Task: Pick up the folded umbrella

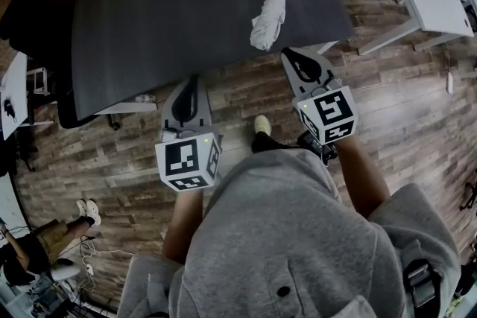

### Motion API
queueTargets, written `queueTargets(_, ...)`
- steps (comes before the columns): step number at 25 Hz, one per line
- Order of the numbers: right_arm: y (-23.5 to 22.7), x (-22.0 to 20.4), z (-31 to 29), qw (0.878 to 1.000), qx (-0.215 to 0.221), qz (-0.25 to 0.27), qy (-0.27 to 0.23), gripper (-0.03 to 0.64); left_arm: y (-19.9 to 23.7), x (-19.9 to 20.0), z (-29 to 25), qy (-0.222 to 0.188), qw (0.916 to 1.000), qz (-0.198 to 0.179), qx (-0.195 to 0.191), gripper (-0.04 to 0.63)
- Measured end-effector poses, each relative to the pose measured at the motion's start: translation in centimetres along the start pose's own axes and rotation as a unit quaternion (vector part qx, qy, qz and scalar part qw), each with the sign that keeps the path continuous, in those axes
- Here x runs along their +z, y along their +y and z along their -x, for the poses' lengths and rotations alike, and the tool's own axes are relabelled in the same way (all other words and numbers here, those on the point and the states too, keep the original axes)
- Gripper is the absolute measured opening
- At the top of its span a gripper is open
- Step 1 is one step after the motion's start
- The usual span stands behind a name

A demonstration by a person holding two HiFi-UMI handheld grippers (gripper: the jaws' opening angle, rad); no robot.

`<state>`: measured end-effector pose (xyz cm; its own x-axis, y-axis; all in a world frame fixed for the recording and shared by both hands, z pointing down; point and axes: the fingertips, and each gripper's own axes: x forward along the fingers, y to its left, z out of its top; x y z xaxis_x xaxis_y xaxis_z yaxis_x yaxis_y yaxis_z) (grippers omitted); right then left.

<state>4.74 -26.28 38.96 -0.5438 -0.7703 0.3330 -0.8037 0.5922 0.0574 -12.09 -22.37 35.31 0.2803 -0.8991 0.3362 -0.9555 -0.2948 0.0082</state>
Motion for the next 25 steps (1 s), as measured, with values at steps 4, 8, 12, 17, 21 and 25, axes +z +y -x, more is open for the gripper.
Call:
queueTargets(4,-2.1,-0.3,-0.8,1.0,-0.004,-0.015,0.003,0.025,-0.5,0.4,-2.3,0.007,1.0,0.005,-0.003,0.014)
queueTargets(8,-4.4,-0.6,-1.5,0.999,-0.01,-0.039,0.004,0.025,-1.2,0.9,-4.3,0.012,0.9999,0.002,-0.003,0.014)
queueTargets(12,-6.1,-1.0,-2.1,0.998,-0.014,-0.063,0.003,0.025,-1.3,1.1,-5.6,0.02,0.9998,0.001,0.002,0.014)
queueTargets(17,-7.1,-1.9,-2.6,0.996,-0.016,-0.089,0.004,0.025,-1.8,1.2,-6.9,0.026,0.9997,-0.004,0.0,0.014)
queueTargets(21,-7.3,-2.2,-2.9,0.994,-0.019,-0.103,0.006,0.025,-1.6,1.3,-7.3,0.029,0.9996,-0.004,-0.001,0.014)
queueTargets(25,-7.4,-2.3,-3.5,0.992,-0.027,-0.123,0.007,0.025,-1.2,1.6,-8.1,0.032,0.9994,-0.007,-0.008,0.014)
